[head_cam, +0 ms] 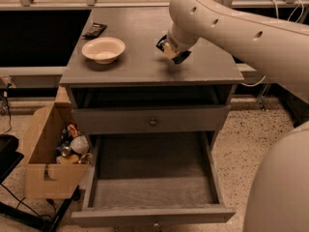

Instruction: Pick rxbar blueberry from middle drawer and place on counter

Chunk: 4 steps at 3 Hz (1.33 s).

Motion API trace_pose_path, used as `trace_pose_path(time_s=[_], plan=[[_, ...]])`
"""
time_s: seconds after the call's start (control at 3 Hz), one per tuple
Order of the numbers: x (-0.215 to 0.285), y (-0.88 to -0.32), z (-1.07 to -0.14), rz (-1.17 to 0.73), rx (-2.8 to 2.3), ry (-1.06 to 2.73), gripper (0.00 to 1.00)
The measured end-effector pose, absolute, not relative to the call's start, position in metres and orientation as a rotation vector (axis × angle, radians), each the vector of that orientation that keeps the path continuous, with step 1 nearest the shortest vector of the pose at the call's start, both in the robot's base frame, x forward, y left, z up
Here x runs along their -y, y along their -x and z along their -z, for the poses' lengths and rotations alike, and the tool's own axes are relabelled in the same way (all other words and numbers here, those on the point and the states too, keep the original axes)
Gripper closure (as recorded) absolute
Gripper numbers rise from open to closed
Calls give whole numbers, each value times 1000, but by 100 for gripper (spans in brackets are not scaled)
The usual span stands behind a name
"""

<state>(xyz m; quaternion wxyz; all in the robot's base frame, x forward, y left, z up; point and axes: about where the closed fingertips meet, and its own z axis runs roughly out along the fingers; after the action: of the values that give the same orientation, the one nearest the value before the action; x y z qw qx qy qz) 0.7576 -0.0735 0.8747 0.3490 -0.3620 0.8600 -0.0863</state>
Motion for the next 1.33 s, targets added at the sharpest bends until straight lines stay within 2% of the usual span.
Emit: trace_pose_path(time_s=[0.33,1.0,1.33], plan=[[73,-758,-873,223,-2230,941,50],[72,-757,-872,223,-2232,944,4],[72,-757,-871,223,-2232,945,0]])
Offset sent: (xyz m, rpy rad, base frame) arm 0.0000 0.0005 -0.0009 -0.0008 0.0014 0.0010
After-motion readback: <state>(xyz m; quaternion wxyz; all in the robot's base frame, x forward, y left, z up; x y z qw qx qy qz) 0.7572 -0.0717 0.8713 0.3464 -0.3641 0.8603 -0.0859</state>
